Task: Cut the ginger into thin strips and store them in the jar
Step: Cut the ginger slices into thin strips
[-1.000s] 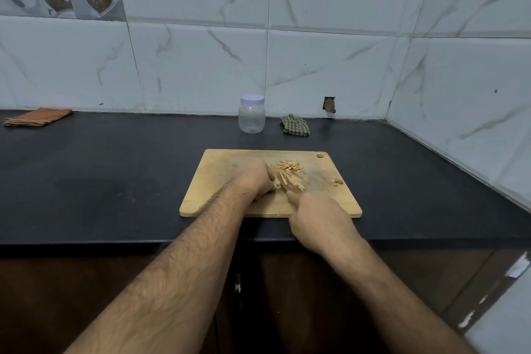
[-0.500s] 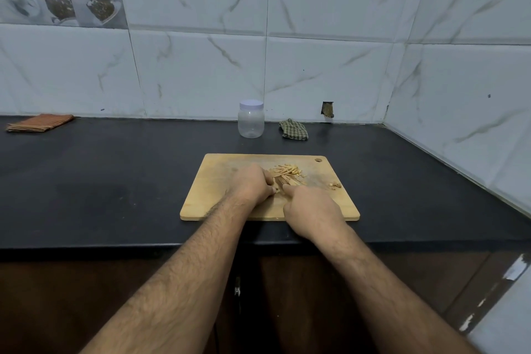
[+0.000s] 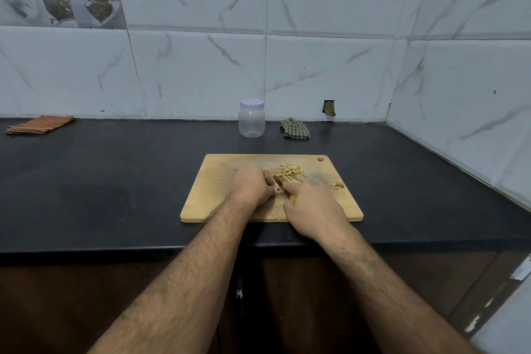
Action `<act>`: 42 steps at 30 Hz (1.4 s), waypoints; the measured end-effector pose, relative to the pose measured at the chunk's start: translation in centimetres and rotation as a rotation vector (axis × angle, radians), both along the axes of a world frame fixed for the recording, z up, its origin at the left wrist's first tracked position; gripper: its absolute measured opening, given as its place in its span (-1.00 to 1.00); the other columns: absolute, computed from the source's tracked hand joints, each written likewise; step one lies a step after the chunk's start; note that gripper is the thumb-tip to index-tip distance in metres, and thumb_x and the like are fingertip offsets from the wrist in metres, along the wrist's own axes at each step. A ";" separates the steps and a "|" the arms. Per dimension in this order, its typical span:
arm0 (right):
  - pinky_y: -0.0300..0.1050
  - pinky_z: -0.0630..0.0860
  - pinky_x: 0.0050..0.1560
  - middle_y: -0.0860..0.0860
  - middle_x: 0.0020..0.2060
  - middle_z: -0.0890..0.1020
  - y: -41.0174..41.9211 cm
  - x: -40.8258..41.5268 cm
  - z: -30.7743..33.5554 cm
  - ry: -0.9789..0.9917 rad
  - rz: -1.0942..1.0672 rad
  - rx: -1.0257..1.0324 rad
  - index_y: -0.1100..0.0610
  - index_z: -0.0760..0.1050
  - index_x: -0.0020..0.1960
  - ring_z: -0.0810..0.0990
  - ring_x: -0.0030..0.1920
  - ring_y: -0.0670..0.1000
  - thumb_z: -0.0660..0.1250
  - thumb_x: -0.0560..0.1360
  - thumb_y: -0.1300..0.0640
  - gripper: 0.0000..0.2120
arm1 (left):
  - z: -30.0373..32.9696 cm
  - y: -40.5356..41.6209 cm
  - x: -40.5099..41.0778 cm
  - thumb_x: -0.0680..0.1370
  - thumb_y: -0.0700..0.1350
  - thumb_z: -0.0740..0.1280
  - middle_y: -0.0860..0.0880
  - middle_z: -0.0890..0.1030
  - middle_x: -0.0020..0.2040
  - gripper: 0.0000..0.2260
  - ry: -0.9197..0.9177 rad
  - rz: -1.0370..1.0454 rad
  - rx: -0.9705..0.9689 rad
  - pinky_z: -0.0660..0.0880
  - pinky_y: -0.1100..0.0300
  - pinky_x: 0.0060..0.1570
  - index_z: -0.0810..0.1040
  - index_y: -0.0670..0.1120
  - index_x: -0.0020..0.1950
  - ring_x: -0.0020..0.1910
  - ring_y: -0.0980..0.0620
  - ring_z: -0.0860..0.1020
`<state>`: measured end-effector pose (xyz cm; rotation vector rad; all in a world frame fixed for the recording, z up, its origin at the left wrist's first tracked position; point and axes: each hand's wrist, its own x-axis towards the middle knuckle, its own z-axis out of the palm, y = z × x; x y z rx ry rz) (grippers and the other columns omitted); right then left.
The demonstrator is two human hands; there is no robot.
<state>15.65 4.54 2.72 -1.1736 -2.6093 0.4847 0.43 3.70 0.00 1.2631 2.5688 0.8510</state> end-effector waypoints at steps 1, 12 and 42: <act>-0.05 0.48 0.19 0.00 0.37 0.50 0.0 0.0 -0.1 -0.001 0.001 -0.008 -0.10 0.35 0.50 0.46 0.31 0.06 0.13 0.58 0.12 -0.51 | 0.0 -0.1 0.0 0.49 -0.08 0.43 0.09 0.69 0.02 -0.89 0.003 0.005 0.006 0.50 0.22 0.00 0.71 0.05 -0.01 0.02 0.09 0.59; -0.03 0.48 0.17 0.01 0.34 0.52 0.0 0.1 0.1 -0.025 -0.021 0.010 -0.10 0.36 0.48 0.46 0.30 0.07 0.14 0.58 0.14 -0.52 | 0.1 -0.2 0.2 0.48 -0.04 0.47 0.06 0.67 0.01 -0.91 -0.008 0.032 0.014 0.46 0.23 0.02 0.69 0.03 -0.04 0.06 0.06 0.57; -0.07 0.47 0.09 0.03 0.28 0.56 -0.3 -0.4 0.1 -0.076 -0.040 0.019 -0.10 0.39 0.46 0.50 0.25 0.08 0.14 0.56 0.19 -0.51 | 0.1 0.1 -0.2 0.46 -0.05 0.48 0.09 0.67 0.02 -0.91 -0.056 0.020 0.010 0.52 0.21 0.06 0.68 0.05 -0.05 0.04 0.08 0.59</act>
